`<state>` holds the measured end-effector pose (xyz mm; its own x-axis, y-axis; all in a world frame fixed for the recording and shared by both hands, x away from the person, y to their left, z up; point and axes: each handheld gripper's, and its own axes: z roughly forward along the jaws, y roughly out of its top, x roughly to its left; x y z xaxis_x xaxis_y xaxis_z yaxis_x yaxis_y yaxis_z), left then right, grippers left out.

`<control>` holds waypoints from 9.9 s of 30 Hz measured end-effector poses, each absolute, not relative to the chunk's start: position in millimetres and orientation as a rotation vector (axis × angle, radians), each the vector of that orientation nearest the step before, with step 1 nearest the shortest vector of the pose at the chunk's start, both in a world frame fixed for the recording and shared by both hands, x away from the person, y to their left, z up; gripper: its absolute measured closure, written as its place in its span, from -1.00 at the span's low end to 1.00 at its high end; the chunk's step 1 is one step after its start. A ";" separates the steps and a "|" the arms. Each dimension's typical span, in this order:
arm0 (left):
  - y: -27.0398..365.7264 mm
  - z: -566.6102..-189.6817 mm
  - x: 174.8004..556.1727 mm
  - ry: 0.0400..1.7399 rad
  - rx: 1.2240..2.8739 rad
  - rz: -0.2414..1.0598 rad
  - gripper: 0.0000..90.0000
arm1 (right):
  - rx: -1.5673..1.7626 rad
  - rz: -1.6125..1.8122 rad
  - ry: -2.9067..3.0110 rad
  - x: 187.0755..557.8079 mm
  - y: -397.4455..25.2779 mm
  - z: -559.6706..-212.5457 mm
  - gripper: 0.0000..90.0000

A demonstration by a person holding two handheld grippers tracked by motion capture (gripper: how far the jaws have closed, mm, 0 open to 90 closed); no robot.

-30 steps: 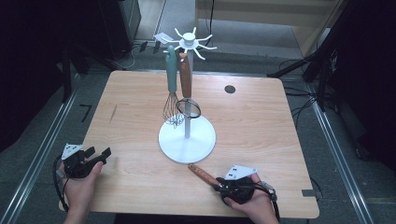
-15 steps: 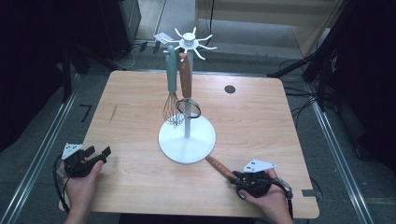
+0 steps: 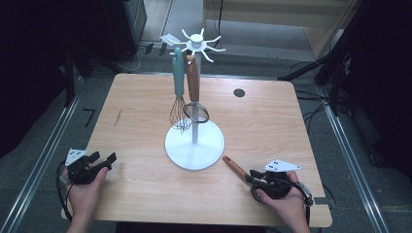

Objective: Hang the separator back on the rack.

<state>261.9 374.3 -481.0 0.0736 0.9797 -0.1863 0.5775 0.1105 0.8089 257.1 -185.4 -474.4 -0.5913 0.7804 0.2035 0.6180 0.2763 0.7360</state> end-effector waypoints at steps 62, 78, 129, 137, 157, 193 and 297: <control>367.9 -484.5 261.2 1.578 1.627 0.626 -0.27 | 1.267 0.574 2.680 283.6 -151.7 -460.3 0.55; 367.6 -484.5 261.2 1.575 1.632 0.621 -0.28 | 1.300 0.517 2.705 284.3 -149.1 -467.7 0.54; 367.3 -484.5 260.2 1.558 1.637 0.619 -0.36 | 1.391 0.399 2.677 287.9 -137.8 -465.5 0.59; 367.1 -484.5 261.1 1.560 1.637 0.617 -0.39 | 1.434 0.516 2.651 287.9 -145.9 -467.2 0.60; 369.2 -482.9 260.0 1.579 1.614 0.634 -0.65 | 1.426 0.786 2.486 279.4 -152.7 -457.0 0.60; 369.3 -482.7 256.7 1.519 1.623 0.617 -0.75 | 1.281 1.313 2.130 262.0 -152.6 -429.1 0.60; 364.3 -483.6 256.9 1.536 1.637 0.676 -0.76 | 0.996 1.671 1.871 258.9 -114.3 -333.5 0.60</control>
<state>256.9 364.3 -483.6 0.1293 0.9835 -0.1268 0.5711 0.0307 0.8203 258.9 -114.3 -333.5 -0.6444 0.7521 0.1380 0.2220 0.0113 0.9750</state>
